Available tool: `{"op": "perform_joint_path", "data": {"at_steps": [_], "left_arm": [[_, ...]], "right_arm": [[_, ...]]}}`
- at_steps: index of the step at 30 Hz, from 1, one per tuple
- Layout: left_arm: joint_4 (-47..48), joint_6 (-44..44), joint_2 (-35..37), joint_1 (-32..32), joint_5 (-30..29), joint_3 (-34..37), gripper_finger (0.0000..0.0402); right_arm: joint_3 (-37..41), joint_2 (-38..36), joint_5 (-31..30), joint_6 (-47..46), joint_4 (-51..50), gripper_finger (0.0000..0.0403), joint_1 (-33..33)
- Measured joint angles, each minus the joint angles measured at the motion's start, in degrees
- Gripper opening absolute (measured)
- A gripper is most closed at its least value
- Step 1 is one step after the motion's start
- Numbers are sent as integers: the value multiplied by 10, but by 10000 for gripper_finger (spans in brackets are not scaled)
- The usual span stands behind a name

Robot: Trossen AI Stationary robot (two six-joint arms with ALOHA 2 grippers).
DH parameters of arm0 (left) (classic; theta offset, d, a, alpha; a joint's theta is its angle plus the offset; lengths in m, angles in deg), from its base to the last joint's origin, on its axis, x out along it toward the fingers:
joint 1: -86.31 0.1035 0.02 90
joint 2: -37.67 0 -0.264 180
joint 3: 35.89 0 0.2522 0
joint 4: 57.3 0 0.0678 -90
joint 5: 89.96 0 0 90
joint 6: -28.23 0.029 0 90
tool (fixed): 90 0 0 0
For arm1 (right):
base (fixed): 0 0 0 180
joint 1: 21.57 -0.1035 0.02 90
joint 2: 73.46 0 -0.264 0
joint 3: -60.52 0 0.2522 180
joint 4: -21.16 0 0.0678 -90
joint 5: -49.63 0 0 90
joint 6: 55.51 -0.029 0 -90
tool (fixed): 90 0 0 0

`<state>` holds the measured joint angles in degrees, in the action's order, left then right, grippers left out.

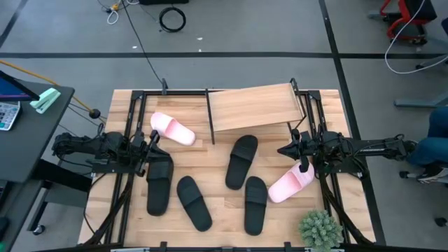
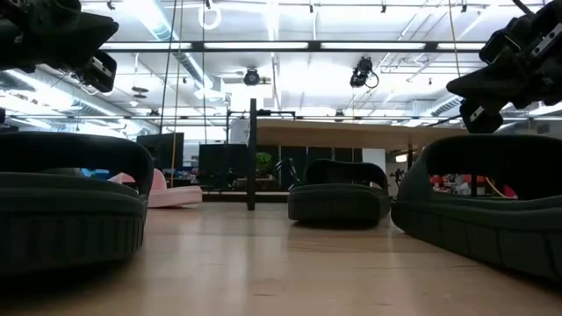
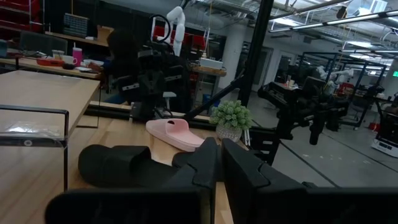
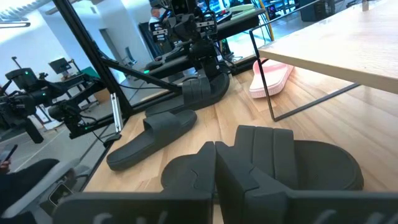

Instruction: Pick and place slides into the shelf

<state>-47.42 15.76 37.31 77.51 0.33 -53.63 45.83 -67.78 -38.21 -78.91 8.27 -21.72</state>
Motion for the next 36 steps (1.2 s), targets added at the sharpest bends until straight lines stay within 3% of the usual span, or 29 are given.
{"op": "perform_joint_path", "data": {"at_steps": [36], "left_arm": [[0, 0, 0, 0, 0, 0, 37]], "right_arm": [[0, 0, 0, 0, 0, 14, 0]]}}
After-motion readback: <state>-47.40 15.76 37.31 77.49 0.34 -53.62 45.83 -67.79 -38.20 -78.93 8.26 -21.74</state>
